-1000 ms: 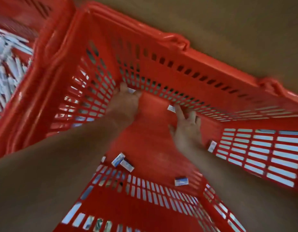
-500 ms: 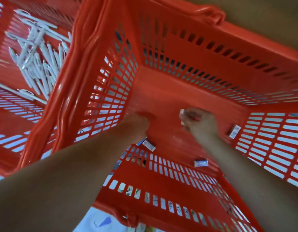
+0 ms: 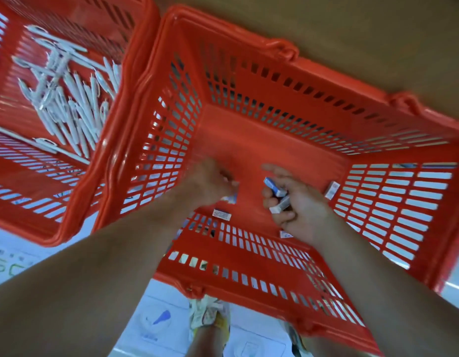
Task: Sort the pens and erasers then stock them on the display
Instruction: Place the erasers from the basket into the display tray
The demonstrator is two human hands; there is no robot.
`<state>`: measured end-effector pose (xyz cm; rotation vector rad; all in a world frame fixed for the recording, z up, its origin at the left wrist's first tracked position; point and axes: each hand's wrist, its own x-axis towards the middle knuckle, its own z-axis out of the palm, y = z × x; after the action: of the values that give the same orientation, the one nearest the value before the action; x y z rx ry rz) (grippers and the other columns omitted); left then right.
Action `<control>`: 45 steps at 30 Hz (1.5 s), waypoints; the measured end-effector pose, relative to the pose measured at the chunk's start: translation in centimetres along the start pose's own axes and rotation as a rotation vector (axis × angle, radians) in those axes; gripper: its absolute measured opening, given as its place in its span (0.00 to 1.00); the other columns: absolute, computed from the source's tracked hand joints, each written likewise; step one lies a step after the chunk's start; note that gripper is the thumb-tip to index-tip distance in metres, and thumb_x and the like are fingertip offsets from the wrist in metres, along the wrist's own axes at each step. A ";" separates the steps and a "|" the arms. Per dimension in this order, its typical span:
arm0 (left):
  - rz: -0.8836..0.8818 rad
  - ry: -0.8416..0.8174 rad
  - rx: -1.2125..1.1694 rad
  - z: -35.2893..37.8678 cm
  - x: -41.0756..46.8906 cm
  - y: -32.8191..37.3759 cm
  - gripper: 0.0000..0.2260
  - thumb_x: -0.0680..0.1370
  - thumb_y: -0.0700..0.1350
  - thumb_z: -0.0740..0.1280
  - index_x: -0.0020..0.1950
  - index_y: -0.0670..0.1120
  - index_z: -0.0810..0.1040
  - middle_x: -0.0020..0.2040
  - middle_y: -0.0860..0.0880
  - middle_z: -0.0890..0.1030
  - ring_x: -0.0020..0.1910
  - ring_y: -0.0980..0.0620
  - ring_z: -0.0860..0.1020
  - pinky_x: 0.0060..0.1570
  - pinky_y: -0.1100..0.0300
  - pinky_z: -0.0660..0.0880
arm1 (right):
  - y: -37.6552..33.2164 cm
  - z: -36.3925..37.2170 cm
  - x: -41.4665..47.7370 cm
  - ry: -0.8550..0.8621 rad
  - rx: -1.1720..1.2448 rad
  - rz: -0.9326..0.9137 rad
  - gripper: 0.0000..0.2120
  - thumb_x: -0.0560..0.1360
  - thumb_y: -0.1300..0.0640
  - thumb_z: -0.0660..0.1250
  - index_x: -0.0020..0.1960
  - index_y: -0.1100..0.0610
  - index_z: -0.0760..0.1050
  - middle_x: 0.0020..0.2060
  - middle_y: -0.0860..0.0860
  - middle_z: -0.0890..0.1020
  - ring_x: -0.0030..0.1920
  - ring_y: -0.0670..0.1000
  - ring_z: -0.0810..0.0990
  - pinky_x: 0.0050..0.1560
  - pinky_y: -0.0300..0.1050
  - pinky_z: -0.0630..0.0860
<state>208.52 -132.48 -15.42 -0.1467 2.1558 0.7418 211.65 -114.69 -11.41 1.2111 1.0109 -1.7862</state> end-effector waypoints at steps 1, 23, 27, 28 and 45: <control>-0.031 0.006 -0.298 -1.2 -1.5 1.4 0.02 0.71 0.43 0.73 0.43 0.46 0.83 0.35 0.48 0.80 0.35 0.58 0.78 0.41 0.62 0.75 | -0.6 0.6 -1.3 0.024 -0.069 -0.039 0.14 0.76 0.64 0.54 0.49 0.53 0.77 0.30 0.53 0.73 0.24 0.45 0.69 0.18 0.29 0.55; 0.266 0.182 -1.121 -24.9 -37.7 26.4 0.10 0.69 0.42 0.72 0.50 0.45 0.83 0.29 0.55 0.76 0.24 0.61 0.68 0.26 0.73 0.62 | -16.0 13.7 -44.2 -0.155 -0.483 -0.546 0.06 0.67 0.50 0.69 0.38 0.53 0.79 0.25 0.49 0.73 0.26 0.47 0.67 0.22 0.31 0.58; 0.368 0.275 -0.994 -27.5 -40.9 29.9 0.11 0.65 0.42 0.77 0.46 0.46 0.84 0.38 0.50 0.85 0.34 0.57 0.79 0.36 0.68 0.74 | -17.9 13.3 -50.1 -0.208 -0.541 -0.659 0.09 0.63 0.53 0.74 0.42 0.54 0.81 0.27 0.50 0.74 0.26 0.47 0.66 0.23 0.32 0.61; 0.390 0.278 -0.967 -27.9 -41.6 30.8 0.11 0.65 0.42 0.75 0.46 0.47 0.84 0.40 0.49 0.85 0.37 0.56 0.81 0.39 0.66 0.75 | -18.3 13.0 -51.5 -0.200 -0.565 -0.704 0.09 0.63 0.56 0.74 0.43 0.54 0.81 0.28 0.49 0.75 0.25 0.45 0.67 0.23 0.32 0.62; 0.596 0.424 -0.585 -28.3 -44.5 47.5 0.07 0.62 0.49 0.77 0.39 0.53 0.84 0.36 0.57 0.83 0.35 0.62 0.80 0.39 0.71 0.74 | -24.2 4.3 -61.9 0.165 -0.428 -1.143 0.10 0.78 0.60 0.63 0.46 0.49 0.81 0.26 0.49 0.75 0.24 0.46 0.68 0.23 0.32 0.63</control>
<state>201.75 -115.73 53.26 0.0495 2.3267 1.8179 205.93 -99.66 53.17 0.4856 2.3450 -2.0547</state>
